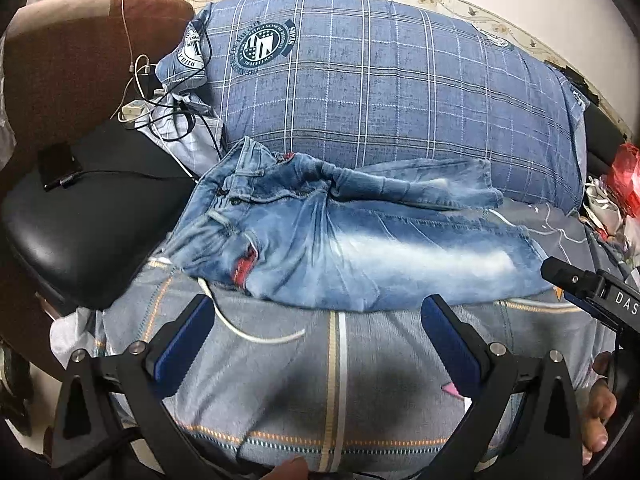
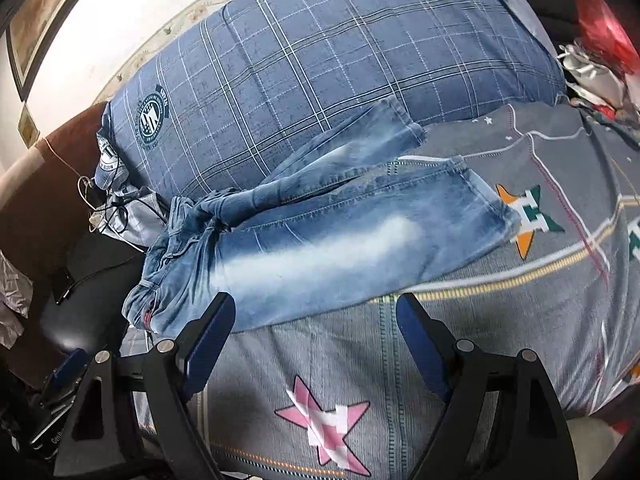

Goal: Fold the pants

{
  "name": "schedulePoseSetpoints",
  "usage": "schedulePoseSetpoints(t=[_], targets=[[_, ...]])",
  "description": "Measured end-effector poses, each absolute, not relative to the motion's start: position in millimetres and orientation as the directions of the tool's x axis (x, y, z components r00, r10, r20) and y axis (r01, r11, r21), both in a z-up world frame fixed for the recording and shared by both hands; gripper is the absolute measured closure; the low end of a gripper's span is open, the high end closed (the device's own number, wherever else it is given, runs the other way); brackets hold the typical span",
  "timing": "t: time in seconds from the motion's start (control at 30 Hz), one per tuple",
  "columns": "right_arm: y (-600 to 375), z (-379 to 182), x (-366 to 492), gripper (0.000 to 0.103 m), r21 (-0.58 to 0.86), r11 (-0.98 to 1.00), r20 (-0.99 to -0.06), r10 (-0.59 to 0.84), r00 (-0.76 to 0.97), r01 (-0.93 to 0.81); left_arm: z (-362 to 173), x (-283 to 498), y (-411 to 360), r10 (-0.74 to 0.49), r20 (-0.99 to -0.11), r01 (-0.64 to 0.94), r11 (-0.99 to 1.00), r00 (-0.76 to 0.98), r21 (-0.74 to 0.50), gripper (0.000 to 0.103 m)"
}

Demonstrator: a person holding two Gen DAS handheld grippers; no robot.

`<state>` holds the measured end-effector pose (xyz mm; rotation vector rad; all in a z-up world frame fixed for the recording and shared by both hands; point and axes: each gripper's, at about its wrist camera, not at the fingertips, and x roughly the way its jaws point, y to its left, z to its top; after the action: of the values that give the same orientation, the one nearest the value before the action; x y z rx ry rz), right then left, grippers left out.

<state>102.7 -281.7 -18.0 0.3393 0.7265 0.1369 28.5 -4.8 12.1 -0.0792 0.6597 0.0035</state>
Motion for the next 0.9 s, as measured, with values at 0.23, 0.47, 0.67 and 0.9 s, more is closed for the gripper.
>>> schedulePoseSetpoints(t=[0.23, 0.47, 0.67, 0.9], targets=[[-280, 3, 135, 0.02, 0.334, 0.942, -0.617, 0.251, 0.746, -0.04, 28, 63, -8, 0.005, -0.6, -0.025, 0.999, 0.8, -0.026, 0.0], [-296, 18, 200, 0.02, 0.318, 0.947, -0.64, 0.25, 0.727, -0.045, 43, 129, -18, -0.057, -0.617, 0.018, 0.997, 0.785, -0.069, 0.0], [-332, 18, 276, 0.028, 0.326, 0.944, -0.683, 0.276, 0.676, -0.056, 41, 211, -23, -0.108, -0.662, 0.021, 0.99, 0.742, -0.138, 0.0], [-370, -2, 355, 0.038, 0.272, 0.962, -0.731, 0.222, 0.645, -0.023, 8, 237, -19, -0.174, -0.692, 0.003, 0.971, 0.701, -0.24, 0.001]])
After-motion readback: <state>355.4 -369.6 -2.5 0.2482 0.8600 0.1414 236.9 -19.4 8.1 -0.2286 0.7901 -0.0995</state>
